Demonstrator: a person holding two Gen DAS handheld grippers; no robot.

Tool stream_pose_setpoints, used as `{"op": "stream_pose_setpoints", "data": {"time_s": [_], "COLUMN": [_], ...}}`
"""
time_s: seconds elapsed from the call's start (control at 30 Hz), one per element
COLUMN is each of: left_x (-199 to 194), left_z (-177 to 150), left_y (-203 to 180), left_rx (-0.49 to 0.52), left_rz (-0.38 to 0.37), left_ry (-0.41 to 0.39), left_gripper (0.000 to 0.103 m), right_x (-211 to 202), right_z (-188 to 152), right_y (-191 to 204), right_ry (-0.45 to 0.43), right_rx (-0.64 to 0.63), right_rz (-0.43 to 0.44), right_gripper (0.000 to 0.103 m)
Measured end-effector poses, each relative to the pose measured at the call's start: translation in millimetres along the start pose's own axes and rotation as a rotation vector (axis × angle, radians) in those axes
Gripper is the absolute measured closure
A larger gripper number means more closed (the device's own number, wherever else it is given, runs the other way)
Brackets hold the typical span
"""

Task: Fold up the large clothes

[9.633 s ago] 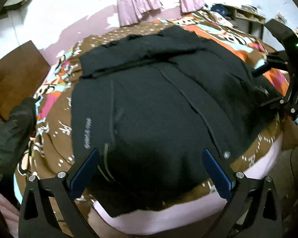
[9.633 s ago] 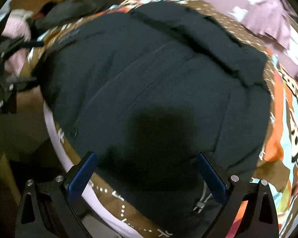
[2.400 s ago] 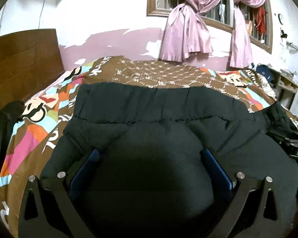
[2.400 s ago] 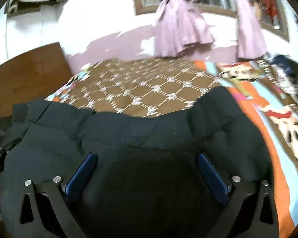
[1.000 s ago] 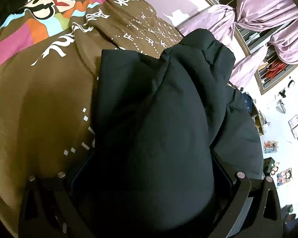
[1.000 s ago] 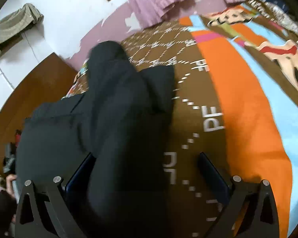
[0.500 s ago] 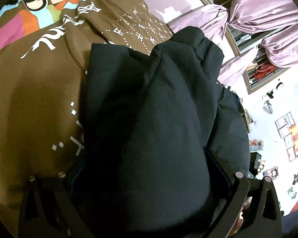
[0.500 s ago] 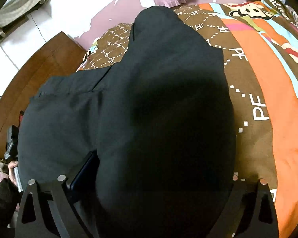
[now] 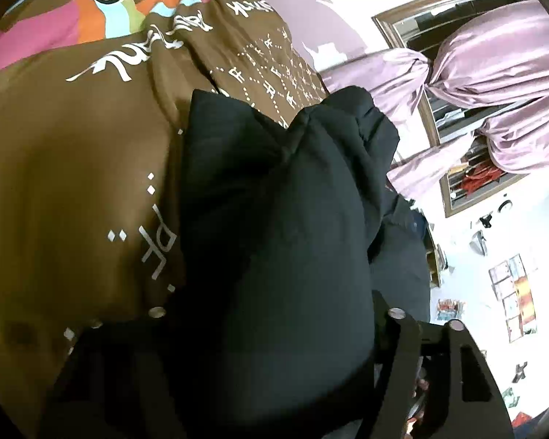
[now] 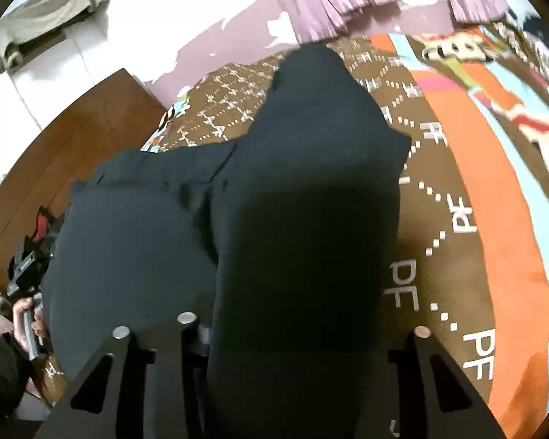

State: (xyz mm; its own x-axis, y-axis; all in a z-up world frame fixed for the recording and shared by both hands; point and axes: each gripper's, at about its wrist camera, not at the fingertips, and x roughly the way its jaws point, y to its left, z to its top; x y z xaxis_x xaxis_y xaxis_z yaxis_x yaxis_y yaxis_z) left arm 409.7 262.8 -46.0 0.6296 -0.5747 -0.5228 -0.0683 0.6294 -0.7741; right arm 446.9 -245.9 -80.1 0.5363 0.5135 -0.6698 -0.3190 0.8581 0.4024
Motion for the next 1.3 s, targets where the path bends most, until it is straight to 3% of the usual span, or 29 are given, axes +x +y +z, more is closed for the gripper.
{"op": "stream_pose_setpoints", "data": {"time_s": [0.07, 0.2, 0.3, 0.53, 0.63, 0.77, 0.9, 0.97, 1.0, 1.03, 1.13, 1.2, 1.3], "left_x": [-7, -18, -6, 36, 60, 90, 94, 96, 95, 93, 80, 71, 62], "left_z": [-2, -9, -17, -35, -32, -27, -24, -21, -20, -19, -19, -27, -39], "left_y": [-6, -36, -63, -115, -118, -98, -74, -72, -73, -75, -82, -89, -102], "left_rx": [0.001, 0.11, 0.155, 0.235, 0.23, 0.146, 0.085, 0.076, 0.075, 0.079, 0.105, 0.117, 0.154], "left_rz": [-0.004, 0.029, 0.009, -0.066, -0.069, -0.006, -0.02, -0.002, 0.02, 0.048, 0.14, 0.182, 0.233], "left_ry": [-0.035, -0.12, -0.128, -0.114, -0.086, -0.027, -0.033, -0.022, -0.021, -0.027, -0.08, -0.135, -0.2], "left_gripper": [0.055, 0.063, 0.068, 0.069, 0.069, 0.069, 0.06, 0.057, 0.053, 0.05, 0.029, 0.002, 0.002], "right_x": [-11, -40, -59, -111, -110, -87, -91, -92, -96, -100, -104, -109, -120], "right_z": [4, 18, 24, 38, 32, 17, 14, 16, 15, 13, 11, 9, 5], "right_y": [5, 20, 29, 20, -9, -42, -50, -47, -44, -43, -45, -44, -38], "right_ry": [-0.046, -0.144, -0.205, -0.349, -0.327, -0.234, -0.231, -0.233, -0.258, -0.28, -0.294, -0.316, -0.362], "right_rx": [-0.019, -0.061, -0.111, -0.109, 0.018, 0.083, 0.097, 0.083, 0.075, 0.07, 0.064, 0.067, 0.064], "right_rz": [-0.004, 0.01, -0.02, -0.089, -0.071, -0.171, -0.201, -0.226, -0.247, -0.268, -0.351, -0.378, -0.371], "right_gripper": [0.079, 0.083, 0.084, 0.085, 0.082, 0.07, 0.052, 0.02, 0.015, 0.012, 0.005, 0.004, 0.0]}}
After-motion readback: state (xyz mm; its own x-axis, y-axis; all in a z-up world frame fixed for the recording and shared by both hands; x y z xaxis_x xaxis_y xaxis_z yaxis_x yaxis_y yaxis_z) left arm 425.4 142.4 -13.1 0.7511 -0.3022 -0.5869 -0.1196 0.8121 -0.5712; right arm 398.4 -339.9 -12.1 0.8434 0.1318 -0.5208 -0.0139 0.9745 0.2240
